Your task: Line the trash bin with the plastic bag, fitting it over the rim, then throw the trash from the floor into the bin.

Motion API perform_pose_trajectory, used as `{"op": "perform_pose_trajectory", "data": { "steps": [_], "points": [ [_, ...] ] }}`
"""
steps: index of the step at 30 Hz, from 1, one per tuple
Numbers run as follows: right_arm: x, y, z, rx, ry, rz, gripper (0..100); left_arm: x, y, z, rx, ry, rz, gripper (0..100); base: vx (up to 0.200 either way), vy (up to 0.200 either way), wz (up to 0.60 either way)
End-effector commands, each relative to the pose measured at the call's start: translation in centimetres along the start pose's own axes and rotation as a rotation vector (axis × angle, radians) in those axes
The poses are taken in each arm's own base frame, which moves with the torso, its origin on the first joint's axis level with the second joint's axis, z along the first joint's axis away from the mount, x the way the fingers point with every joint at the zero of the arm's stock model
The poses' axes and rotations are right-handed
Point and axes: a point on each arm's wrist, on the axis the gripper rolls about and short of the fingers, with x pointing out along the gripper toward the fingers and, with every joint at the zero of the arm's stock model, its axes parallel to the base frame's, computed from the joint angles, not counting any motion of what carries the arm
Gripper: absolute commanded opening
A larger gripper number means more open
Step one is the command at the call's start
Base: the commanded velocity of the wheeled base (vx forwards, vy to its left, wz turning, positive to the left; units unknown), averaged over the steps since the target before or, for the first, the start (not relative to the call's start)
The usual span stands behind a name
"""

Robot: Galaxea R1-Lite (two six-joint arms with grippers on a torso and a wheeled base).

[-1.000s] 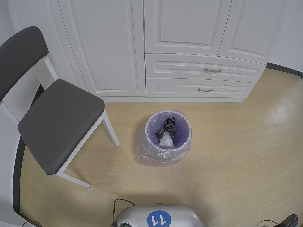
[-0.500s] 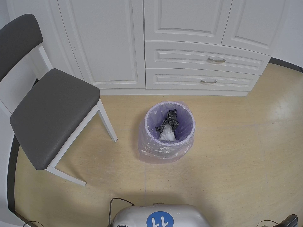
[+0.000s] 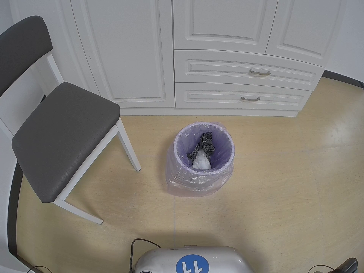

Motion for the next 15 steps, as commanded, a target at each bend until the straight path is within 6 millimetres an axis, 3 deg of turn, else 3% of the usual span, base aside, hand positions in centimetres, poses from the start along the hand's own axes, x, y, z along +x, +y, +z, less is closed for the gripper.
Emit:
{"op": "perform_pose_trajectory", "data": {
  "steps": [1,8,15],
  "points": [
    [0.4,0.8,-4.0,0.036,0.134,0.027,100,1.9,0.0,-2.7,0.0,0.026,0.002,100,0.0,0.0,0.0],
    [0.6,1.7,-8.8,0.108,0.286,0.03,100,4.5,0.1,-6.1,-0.006,0.008,0.032,100,0.0,0.0,0.0],
    [0.6,1.7,-9.5,0.113,0.315,-0.029,100,4.8,0.1,-7.0,-0.052,0.018,0.037,100,0.0,0.0,0.0]
  ]
}}
